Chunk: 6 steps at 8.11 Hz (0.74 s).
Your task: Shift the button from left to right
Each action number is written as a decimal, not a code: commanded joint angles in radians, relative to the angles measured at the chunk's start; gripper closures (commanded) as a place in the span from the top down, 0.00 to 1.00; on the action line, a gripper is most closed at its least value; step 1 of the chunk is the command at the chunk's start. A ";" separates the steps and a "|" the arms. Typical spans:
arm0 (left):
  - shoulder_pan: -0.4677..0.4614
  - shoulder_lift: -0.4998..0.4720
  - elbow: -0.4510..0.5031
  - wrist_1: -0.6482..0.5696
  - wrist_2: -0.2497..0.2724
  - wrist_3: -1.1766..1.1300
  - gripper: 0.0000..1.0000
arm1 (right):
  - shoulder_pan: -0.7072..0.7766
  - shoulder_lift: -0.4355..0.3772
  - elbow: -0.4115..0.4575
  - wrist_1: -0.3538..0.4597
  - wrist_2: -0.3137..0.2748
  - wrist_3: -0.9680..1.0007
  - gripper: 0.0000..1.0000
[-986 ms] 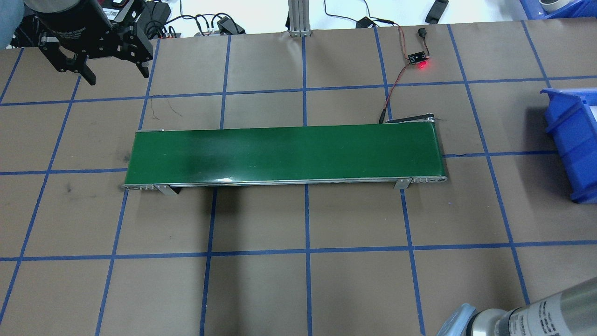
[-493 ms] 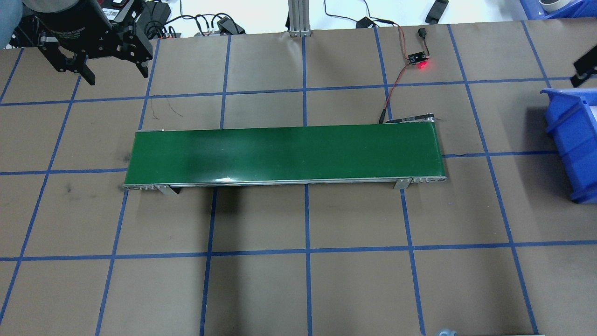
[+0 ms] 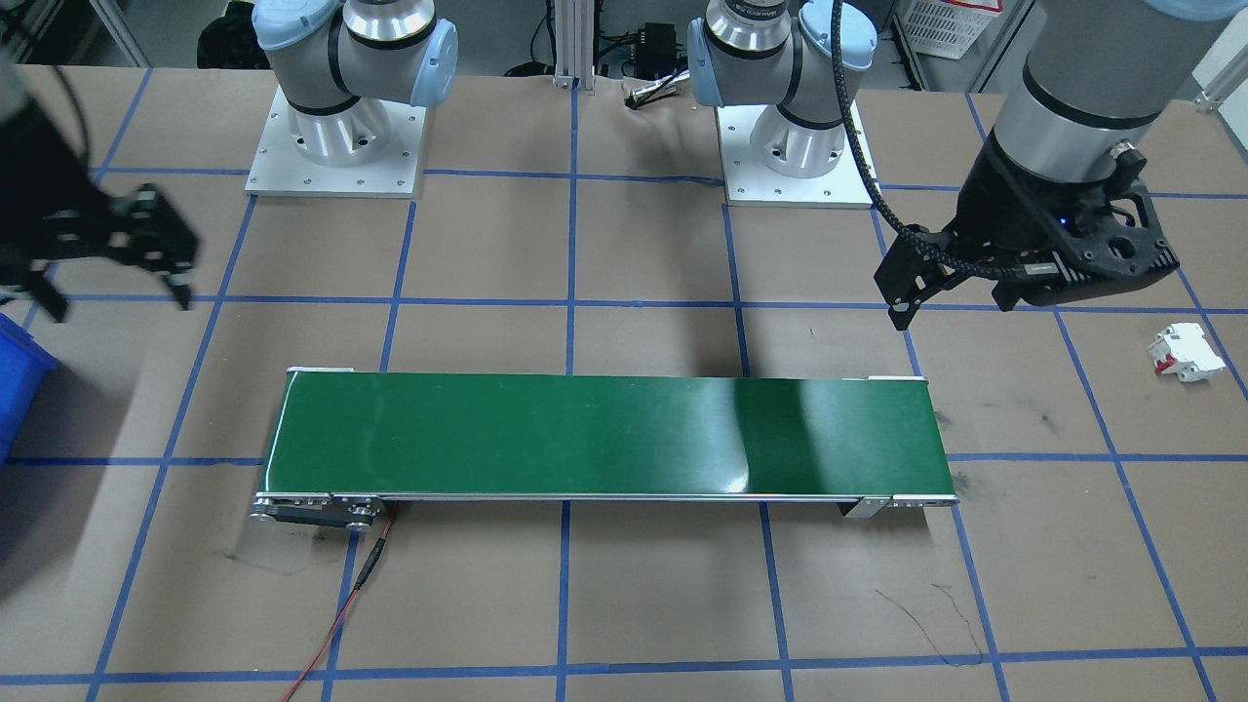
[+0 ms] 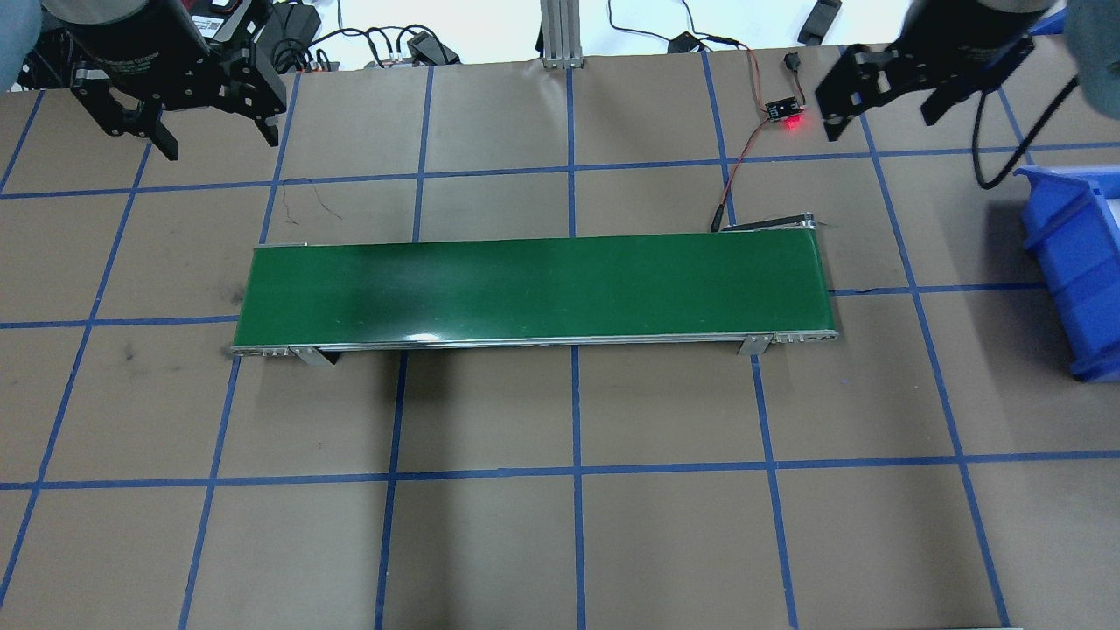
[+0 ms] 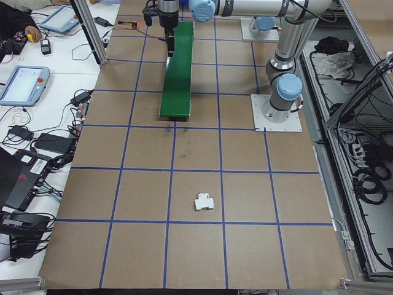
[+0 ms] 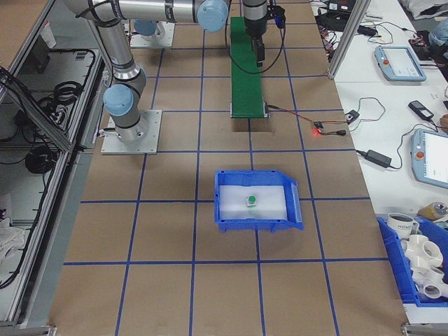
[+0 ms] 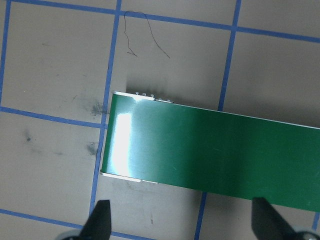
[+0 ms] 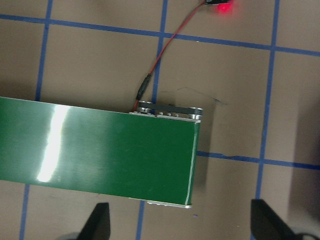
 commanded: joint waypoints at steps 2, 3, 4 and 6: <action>-0.001 -0.001 0.000 0.001 -0.002 0.000 1.00 | 0.154 -0.004 -0.001 -0.004 -0.022 0.159 1.00; -0.001 -0.001 0.000 0.001 -0.002 0.000 1.00 | 0.153 -0.004 0.001 -0.004 -0.022 0.165 1.00; -0.001 -0.001 0.000 0.001 -0.002 0.000 1.00 | 0.153 0.000 0.001 -0.008 -0.014 0.171 1.00; -0.001 -0.001 0.000 0.001 -0.003 0.000 1.00 | 0.151 -0.003 0.001 -0.008 -0.022 0.161 1.00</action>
